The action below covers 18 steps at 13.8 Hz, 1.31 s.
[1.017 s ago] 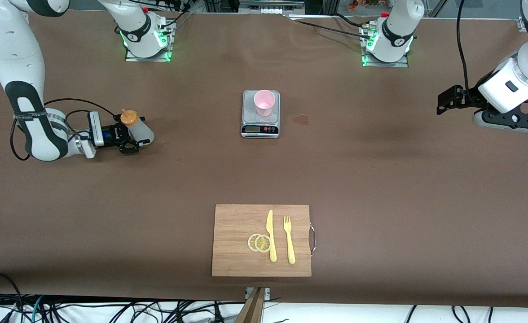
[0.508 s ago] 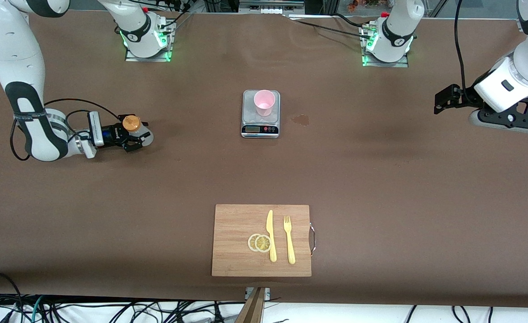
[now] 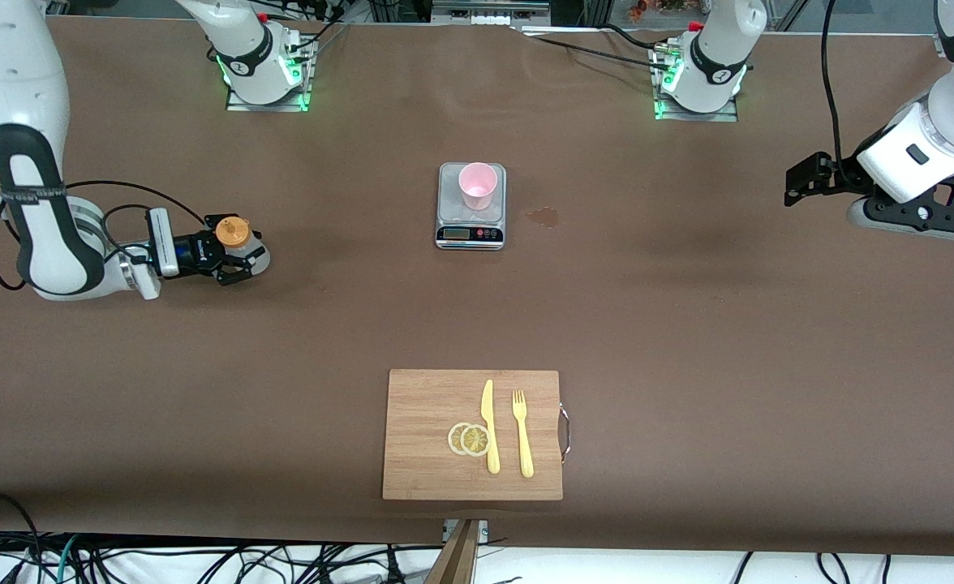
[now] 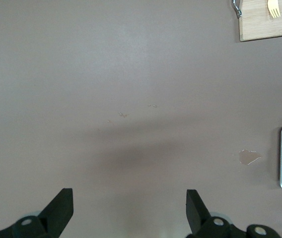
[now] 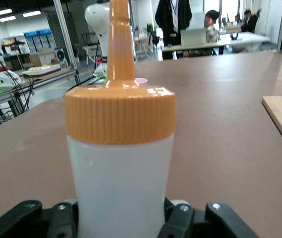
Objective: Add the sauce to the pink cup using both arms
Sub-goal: 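Lift the sauce bottle with the right gripper toward the pink cup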
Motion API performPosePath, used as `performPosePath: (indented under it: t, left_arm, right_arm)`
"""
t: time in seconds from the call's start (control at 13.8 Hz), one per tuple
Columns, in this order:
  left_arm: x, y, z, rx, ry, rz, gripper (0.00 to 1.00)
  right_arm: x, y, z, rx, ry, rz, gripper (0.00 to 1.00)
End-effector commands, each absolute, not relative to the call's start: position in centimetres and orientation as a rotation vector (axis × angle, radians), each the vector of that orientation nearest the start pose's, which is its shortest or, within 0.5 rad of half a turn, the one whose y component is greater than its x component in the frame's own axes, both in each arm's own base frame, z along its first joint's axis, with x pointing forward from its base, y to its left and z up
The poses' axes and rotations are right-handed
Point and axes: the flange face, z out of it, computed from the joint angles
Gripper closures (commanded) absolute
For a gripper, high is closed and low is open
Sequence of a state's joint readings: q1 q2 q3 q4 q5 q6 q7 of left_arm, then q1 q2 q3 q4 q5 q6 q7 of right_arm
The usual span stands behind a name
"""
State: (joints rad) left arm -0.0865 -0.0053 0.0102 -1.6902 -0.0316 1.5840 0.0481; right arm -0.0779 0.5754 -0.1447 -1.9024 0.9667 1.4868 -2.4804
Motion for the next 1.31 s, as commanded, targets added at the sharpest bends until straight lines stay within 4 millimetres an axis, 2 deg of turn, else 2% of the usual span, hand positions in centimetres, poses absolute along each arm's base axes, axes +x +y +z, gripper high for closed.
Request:
performPosePath:
  t: [0.0,0.07,0.29,0.65,1.02,1.23]
  left_arm:
    - [54.7,-4.6,58.2,-3.149,0.216,0.163,0.00]
    - [54.4,-4.7,58.9,-3.147,0.215,0.191,0.00]
    - [54.0,-5.8,59.1,-3.138,0.152,0.233,0.00]
    - [54.3,-5.8,59.2,-3.140,0.148,0.228,0.00]
    - [54.3,-5.8,59.4,-3.141,0.150,0.224,0.00]
    - [54.3,-5.8,59.4,-3.141,0.150,0.224,0.00]
  right_arm:
    - [56.0,1.5,25.6,-1.393,-1.640,-0.583,1.00]
    - [56.5,2.9,26.5,-1.453,-1.666,-0.527,1.00]
    - [56.6,7.6,28.8,-1.561,-1.719,-0.375,1.00]
    - [55.8,15.0,31.0,-1.753,-1.764,-0.163,1.00]
    - [53.4,23.1,32.7,-1.905,-1.791,0.019,1.00]
    - [51.8,26.6,33.4,-2.017,-1.841,0.143,1.00]
